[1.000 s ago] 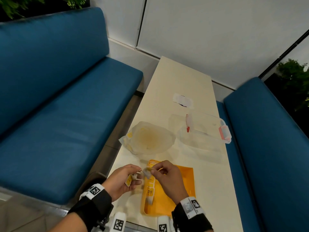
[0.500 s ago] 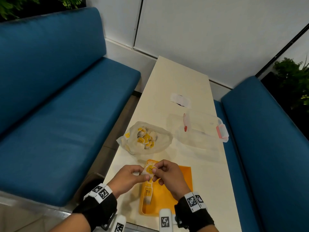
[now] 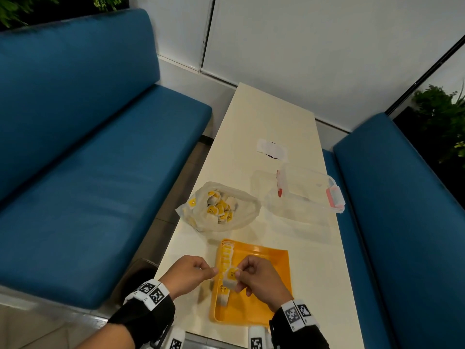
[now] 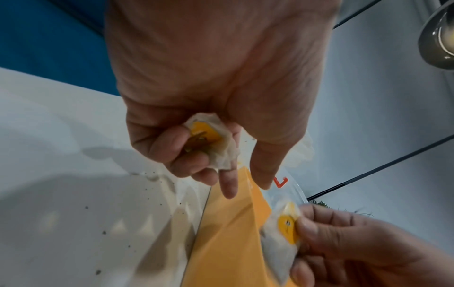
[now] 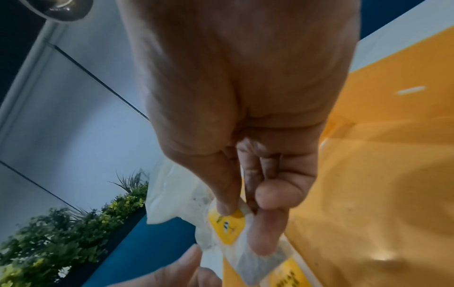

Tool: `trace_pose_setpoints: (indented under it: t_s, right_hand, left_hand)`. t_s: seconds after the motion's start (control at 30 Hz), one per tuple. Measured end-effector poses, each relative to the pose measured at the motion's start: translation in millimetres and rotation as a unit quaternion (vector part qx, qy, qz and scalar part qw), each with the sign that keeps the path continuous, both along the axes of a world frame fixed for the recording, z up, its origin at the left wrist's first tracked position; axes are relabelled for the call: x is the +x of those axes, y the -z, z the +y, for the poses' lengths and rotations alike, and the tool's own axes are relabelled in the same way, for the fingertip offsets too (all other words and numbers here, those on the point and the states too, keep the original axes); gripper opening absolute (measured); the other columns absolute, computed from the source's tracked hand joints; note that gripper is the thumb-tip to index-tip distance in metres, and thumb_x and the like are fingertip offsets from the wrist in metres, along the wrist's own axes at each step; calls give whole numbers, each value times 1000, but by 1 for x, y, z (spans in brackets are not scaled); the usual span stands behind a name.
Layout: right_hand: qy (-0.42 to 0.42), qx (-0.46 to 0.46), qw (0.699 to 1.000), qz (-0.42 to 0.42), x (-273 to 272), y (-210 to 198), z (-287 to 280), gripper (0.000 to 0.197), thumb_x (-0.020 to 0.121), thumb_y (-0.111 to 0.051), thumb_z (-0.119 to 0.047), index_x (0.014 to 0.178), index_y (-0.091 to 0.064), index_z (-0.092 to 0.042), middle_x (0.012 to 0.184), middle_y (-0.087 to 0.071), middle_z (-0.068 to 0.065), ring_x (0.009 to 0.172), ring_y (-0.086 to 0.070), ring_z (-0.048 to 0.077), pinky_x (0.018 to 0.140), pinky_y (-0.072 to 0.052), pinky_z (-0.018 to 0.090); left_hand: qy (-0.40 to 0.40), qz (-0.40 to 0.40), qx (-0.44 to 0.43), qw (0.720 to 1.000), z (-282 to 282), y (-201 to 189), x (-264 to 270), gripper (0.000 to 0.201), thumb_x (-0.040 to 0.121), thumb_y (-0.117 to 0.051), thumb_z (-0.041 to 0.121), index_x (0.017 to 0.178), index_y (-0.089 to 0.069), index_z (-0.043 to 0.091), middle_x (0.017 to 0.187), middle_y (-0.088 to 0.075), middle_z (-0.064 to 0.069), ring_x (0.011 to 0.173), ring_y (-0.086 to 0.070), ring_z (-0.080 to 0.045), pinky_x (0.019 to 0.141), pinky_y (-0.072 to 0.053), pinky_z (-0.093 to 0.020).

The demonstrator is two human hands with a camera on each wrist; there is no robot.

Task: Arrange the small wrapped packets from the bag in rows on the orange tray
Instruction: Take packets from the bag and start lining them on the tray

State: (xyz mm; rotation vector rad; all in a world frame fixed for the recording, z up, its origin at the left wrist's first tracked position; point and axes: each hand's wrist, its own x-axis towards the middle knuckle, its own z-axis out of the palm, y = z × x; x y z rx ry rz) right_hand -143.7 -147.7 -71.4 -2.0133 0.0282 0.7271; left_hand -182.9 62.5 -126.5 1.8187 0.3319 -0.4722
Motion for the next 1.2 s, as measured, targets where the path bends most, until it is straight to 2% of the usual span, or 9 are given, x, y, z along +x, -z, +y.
trace_pose_setpoints:
  t_s: [0.13,0.27,0.4,0.6,0.77,0.87,0.97,1.1,1.2]
  right_hand:
    - [-13,-19,997,78,-13,14,-4,12,91,-66,-5,85,-57,-10,59,-65,10,49,-64,19,41,-42,24]
    - [-24,-49,992,115,-21,28,0,10,89,-66,-4,89,-57,-10,61,-64,12,50,-65,20,40,-41,24]
    - [-19,-65,993,100,-24,36,8,11,89,-64,-4,88,-54,-10,60,-62,7,53,-67,21,40,-43,25]
    - [4,-120,992,45,-28,39,19,12,89,-63,-9,89,-51,-12,62,-65,6,49,-67,16,41,-46,25]
    - [30,-125,992,13,-31,39,19,19,84,-64,-7,83,-46,-16,67,-62,8,52,-67,20,45,-47,30]
    - [-24,-173,983,-50,-31,37,16,13,73,-66,-20,74,-53,-22,68,-61,-2,64,-64,20,60,-51,35]
    - [-99,-192,975,-59,-33,35,14,14,68,-69,-22,71,-56,-25,70,-58,-7,64,-53,9,61,-47,26]
    - [-186,-225,953,-82,-37,38,18,25,73,-65,-17,70,-50,-36,82,-51,-10,78,-51,9,71,-45,22]
    - [-196,-237,947,-97,-36,40,21,33,76,-60,-12,68,-44,-39,80,-46,-12,80,-48,12,65,-38,15]
  left_hand:
    - [32,14,25,999,-2,2,0,37,83,-77,51,76,-73,15,77,-71,5,75,-64,-7,66,-44,-19]
    - [56,26,39,997,-9,1,-1,31,79,-82,47,69,-69,21,73,-69,6,70,-61,-5,62,-42,-17]
    - [71,29,44,996,-13,-1,-2,29,79,-83,44,71,-69,20,76,-72,3,67,-64,-3,60,-43,-13]
    - [64,31,44,997,-13,0,0,27,78,-84,42,73,-72,18,91,-77,-6,74,-65,-7,66,-47,-16]
    - [69,38,36,996,-13,3,0,29,80,-82,43,75,-71,17,79,-70,2,71,-60,-4,63,-44,-15]
    - [70,40,34,996,-14,3,1,28,81,-82,42,76,-71,17,75,-67,6,68,-59,-3,61,-43,-14]
    - [69,44,29,996,-14,4,1,27,80,-82,41,74,-70,18,74,-68,7,68,-60,-3,63,-44,-15]
    - [72,51,22,996,-14,4,2,27,81,-82,39,78,-73,14,79,-72,3,73,-63,-6,68,-48,-18]
    - [68,54,20,996,-14,2,1,27,81,-82,38,80,-74,13,81,-72,1,74,-63,-7,69,-47,-18]
